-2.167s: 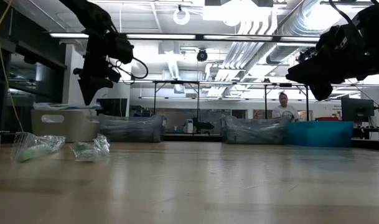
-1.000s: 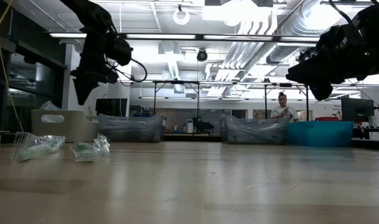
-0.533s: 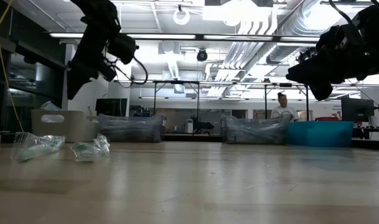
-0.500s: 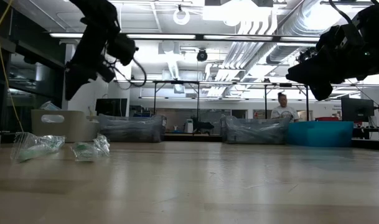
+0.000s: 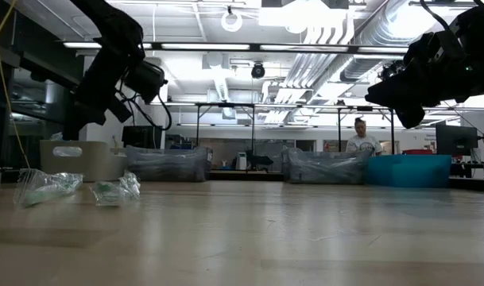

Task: Pick & Place Toothbrushes
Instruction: Put the blue toothbrush into the white bin

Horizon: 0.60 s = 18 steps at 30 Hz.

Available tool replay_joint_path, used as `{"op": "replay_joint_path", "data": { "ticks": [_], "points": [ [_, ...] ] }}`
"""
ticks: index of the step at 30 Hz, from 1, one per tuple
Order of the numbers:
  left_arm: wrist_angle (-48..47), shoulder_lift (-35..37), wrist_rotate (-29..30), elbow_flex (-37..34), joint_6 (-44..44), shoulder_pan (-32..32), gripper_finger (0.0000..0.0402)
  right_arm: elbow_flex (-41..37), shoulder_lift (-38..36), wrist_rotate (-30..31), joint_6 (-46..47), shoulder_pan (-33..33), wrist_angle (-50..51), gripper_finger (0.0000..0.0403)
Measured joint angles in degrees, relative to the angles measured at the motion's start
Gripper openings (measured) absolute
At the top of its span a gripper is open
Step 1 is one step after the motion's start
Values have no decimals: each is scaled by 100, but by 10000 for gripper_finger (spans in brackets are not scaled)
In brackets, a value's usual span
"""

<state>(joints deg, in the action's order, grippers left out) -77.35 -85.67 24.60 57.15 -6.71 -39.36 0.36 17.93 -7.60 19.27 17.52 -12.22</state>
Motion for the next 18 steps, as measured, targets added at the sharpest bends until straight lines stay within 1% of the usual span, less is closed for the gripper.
{"op": "replay_joint_path", "data": {
  "ticks": [6, 11, 15, 18],
  "points": [
    [412, 0, 147, -294, 95, -1, 0, 0, 0, 0, 0, -1, -1, 87],
    [591, 0, 159, -468, 89, -3, 0, 0, 0, 0, 0, -1, -1, 87],
    [594, 0, 244, -474, 153, -1, 0, 0, 0, 0, 0, -2, -1, 87],
    [560, 37, 291, -343, 195, 1, 0, 0, 0, 0, 0, -1, 1, 87]
  ]
}}
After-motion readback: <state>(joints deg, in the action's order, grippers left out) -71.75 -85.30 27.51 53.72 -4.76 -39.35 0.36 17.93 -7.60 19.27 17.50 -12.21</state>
